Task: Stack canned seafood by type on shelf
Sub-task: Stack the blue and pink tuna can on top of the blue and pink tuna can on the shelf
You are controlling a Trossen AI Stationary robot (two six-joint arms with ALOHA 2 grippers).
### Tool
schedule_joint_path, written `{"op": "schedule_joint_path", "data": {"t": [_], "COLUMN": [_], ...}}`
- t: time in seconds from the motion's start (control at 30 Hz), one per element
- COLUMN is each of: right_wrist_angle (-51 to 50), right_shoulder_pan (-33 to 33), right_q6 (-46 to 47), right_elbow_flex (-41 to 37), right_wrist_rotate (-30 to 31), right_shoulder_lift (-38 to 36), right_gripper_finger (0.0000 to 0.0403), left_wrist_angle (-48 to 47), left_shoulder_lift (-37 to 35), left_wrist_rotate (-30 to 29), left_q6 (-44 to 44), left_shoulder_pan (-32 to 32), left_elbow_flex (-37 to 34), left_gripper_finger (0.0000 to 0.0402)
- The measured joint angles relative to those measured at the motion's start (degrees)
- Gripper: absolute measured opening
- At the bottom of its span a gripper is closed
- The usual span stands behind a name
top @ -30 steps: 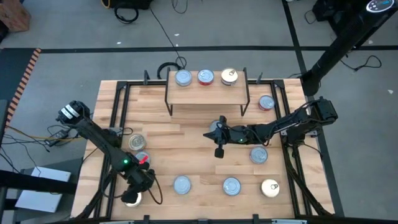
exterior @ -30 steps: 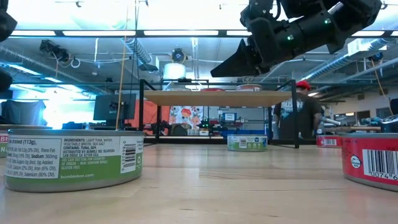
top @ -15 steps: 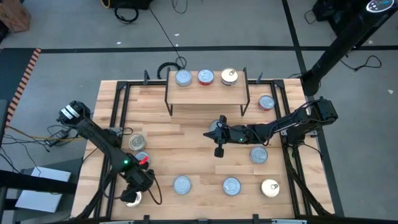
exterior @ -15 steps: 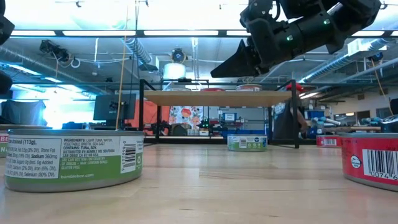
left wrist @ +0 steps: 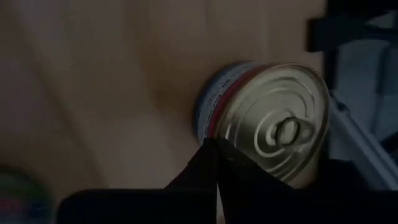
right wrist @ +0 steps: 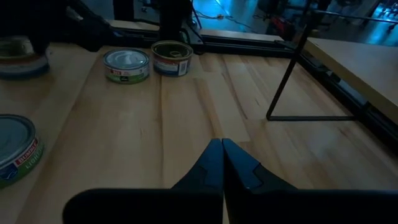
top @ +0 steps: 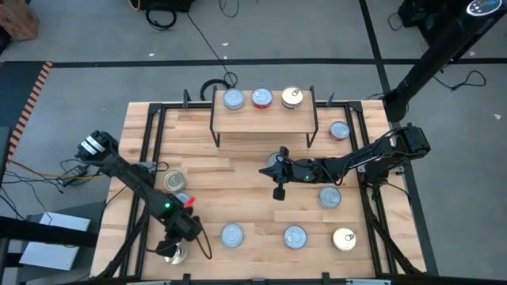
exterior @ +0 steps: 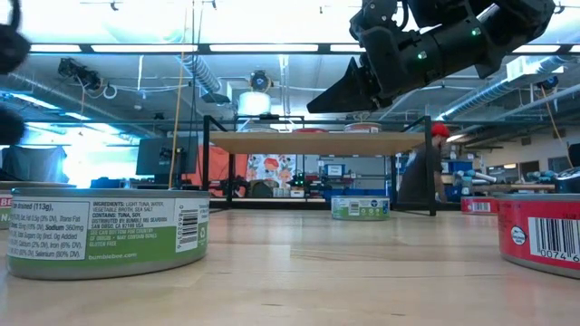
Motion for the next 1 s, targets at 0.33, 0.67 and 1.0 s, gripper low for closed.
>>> {"op": "schedule_joint_path", "data": {"t": [0.33, 0.67, 1.0], "right_wrist_angle": [0.0, -0.1, -1.5], "right_shoulder_pan": [0.0, 0.2, 0.2], "right_q6": [0.2, 0.2, 0.2], "right_elbow_flex": [0.0, 0.0, 0.0], "right_wrist_rotate": [0.0, 0.0, 0.0], "right_shoulder_lift": [0.0, 0.0, 0.0], "right_gripper_finger": [0.0003, 0.0003, 0.0003], "left_wrist_angle": [-7.7, 1.5, 19.4], "left_shoulder_lift": [-0.1, -0.1, 1.6], "left_wrist_rotate": [-8.1, -18.1, -27.0], "left_q6": [10.5, 19.3, 20.2], "left_shoulder_pan": [9.5, 22.5, 30.7], "left_elbow_flex": [2.2, 2.2, 2.0], "left_gripper_finger": [0.0002, 0.0001, 0.0000]}}
